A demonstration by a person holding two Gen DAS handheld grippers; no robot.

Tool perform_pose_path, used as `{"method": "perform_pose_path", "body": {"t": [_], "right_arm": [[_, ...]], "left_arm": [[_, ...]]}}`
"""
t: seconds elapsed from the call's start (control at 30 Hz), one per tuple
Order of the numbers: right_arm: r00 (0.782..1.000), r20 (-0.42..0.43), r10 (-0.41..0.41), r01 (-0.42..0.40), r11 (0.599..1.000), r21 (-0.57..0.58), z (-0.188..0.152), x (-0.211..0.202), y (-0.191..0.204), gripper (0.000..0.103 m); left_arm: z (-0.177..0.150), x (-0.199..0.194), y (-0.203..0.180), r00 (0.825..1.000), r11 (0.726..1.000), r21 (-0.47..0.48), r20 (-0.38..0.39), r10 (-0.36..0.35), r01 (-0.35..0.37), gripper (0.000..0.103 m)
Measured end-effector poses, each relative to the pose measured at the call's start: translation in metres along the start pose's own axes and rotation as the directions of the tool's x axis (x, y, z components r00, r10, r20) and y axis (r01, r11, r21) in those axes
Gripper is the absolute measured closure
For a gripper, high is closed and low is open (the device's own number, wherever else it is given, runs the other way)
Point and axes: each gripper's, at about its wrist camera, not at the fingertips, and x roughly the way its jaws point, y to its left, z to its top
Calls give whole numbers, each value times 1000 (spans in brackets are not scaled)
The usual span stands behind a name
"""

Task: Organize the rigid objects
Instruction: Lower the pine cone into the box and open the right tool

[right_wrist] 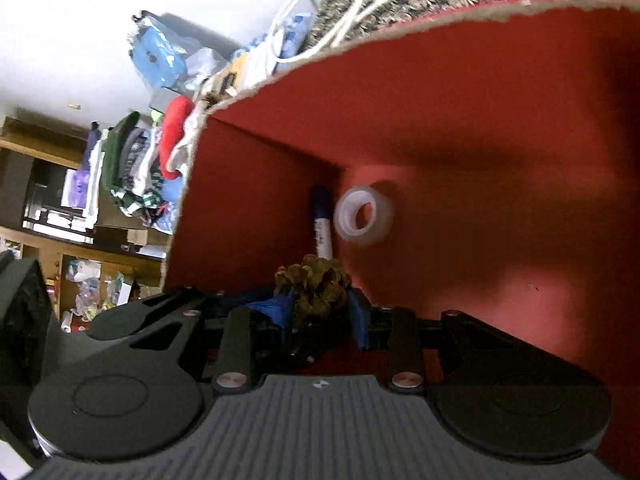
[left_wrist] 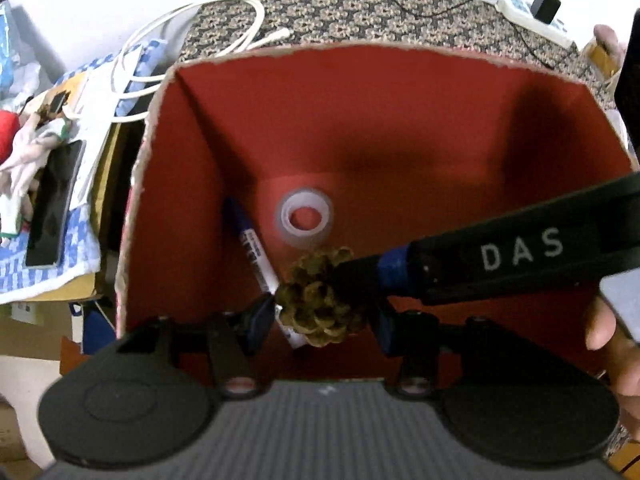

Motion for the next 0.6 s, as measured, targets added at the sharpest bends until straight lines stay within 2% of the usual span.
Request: {"method": "perform_pose_path", "body": {"t": [0.2,0.3,0.6], "right_arm": [[1000,-22,-12,12,999,35,1,2,-5,88],[999,-31,-33,34,999,27,2,3,-4,88],[999,-8,-40,40,999,26,4,3,-2,88]], "left_arm": [[-1,2,-3,1000,999,30,-19,22,-21,53],[-1,-1,-8,999,998,45,-5,36,-36,41],[-3,-3,-6,999,998,44,25,37,-38,42]]}}
